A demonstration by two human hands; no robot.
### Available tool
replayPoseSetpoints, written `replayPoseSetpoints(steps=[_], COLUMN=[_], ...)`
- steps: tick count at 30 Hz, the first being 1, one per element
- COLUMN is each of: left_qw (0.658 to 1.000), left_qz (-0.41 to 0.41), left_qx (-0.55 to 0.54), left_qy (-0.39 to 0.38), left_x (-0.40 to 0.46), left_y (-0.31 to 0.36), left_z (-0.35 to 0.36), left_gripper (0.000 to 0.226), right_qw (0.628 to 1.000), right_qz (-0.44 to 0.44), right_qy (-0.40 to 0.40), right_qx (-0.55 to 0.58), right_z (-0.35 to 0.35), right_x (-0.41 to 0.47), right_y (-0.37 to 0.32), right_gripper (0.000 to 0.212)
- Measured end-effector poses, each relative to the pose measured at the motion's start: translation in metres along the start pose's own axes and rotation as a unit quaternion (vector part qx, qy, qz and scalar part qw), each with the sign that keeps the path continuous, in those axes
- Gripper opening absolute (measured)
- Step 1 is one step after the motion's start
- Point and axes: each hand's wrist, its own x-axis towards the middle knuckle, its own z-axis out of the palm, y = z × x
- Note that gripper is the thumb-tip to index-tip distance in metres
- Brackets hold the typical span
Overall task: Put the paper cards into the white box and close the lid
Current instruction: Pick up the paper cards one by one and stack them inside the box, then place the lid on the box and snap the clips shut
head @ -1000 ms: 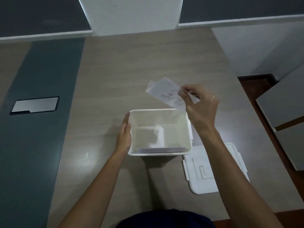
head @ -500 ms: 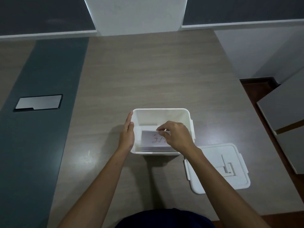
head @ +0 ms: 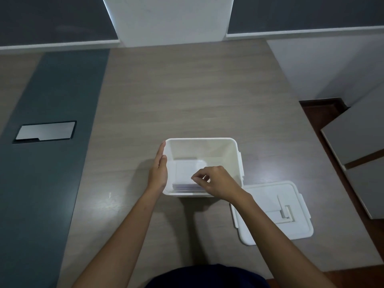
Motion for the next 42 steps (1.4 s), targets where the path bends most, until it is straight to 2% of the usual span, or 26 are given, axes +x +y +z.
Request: replayPoseSetpoints(steps=[6,12,16,22,27,31,36,39,42], left_qw=[1.000,1.000,1.000,1.000,0.999,0.999,0.999,1.000,1.000], left_qz=[-0.011,-0.013,-0.003,0.019,0.030,0.030,0.027,0.022,0.019], left_qx=[0.012,0.017,0.015,0.019,0.018,0.015,0.015,0.011,-0.001], left_qy=[0.007,0.005,0.000,0.006,0.008,0.008,0.009,0.011,0.011], left_x=[-0.001,0.001,0.004,0.010,0.013,0.012,0.010,0.009,0.009], left_y=[0.001,-0.002,-0.005,-0.014,-0.016,-0.016,-0.015,-0.013,-0.012], left_z=[0.000,-0.001,-0.002,-0.002,-0.002,0.000,0.000,0.001,0.001], left_gripper=[0.049,0.048,0.049,0.049,0.050,0.049,0.050,0.050,0.049], right_qw=[0.996,0.962,0.935,0.902,0.873,0.844,0.824,0.820,0.823], right_qz=[-0.005,0.015,0.074,0.173,0.295,0.388,0.481,0.511,0.512], right_qy=[0.081,0.271,0.346,0.389,0.381,0.369,0.296,0.254,0.244], right_qx=[0.031,0.028,0.026,0.073,0.071,0.017,-0.042,-0.043,-0.044], right_z=[-0.010,-0.028,-0.044,-0.043,-0.034,-0.027,-0.025,-0.029,-0.030], right_x=[-0.003,-0.013,-0.025,-0.051,-0.071,-0.093,-0.115,-0.125,-0.131], right_y=[0.008,0.021,0.039,0.074,0.106,0.134,0.163,0.175,0.181], right_gripper=[0.017,0.016,0.019,0.025,0.036,0.053,0.082,0.097,0.102])
